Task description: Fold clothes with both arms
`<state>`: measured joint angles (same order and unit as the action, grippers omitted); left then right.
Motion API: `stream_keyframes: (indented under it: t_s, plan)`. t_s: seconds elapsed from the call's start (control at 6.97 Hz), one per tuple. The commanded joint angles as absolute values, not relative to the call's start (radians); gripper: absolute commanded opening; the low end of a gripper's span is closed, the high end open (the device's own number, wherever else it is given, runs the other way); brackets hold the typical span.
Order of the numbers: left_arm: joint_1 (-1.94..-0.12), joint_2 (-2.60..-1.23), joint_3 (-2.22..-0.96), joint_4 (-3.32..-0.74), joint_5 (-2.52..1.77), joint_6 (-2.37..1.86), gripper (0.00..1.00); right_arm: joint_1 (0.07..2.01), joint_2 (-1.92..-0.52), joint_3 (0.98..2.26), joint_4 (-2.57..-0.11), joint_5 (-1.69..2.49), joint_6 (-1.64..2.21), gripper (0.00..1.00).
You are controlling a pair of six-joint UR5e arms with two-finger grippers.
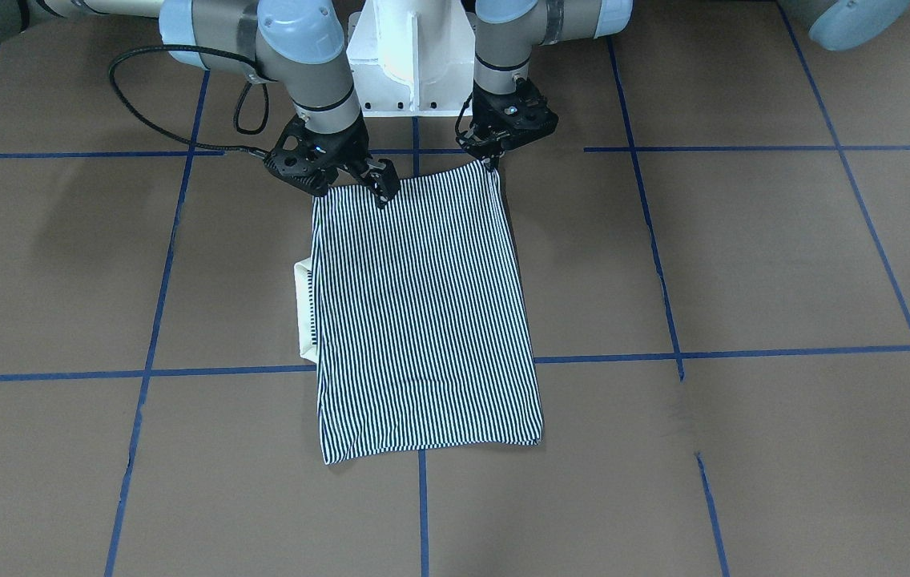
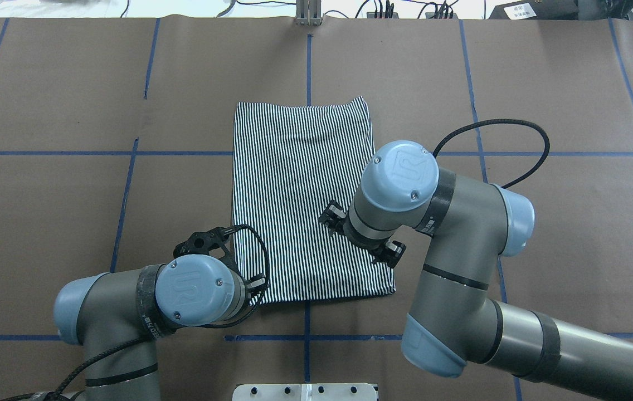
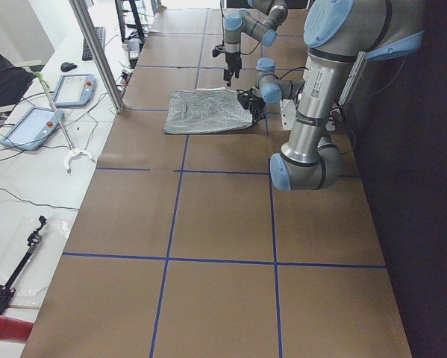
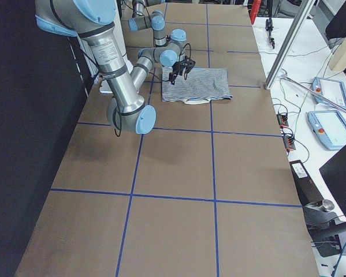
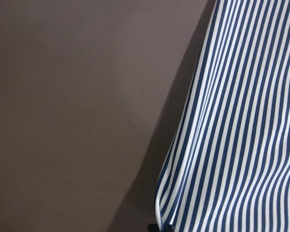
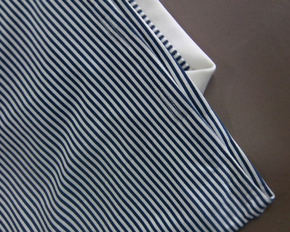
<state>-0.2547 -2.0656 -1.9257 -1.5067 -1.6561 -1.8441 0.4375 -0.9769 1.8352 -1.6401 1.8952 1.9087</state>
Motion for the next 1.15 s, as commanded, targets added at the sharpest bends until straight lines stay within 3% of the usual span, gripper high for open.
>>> stream_keyframes:
  t_s: [0.0, 1.0]
  plan:
    - [-0.255, -2.069, -1.925, -1.508, -1.657, -1.844, 0.0, 0.372, -0.982, 1.801, -1.643, 1.808, 2.063, 1.0]
    - [-0.255, -2.069, -1.925, -1.509, -1.658, -1.844, 0.0, 0.331, -1.011, 1.75, -1.643, 1.767, 2.065, 1.0]
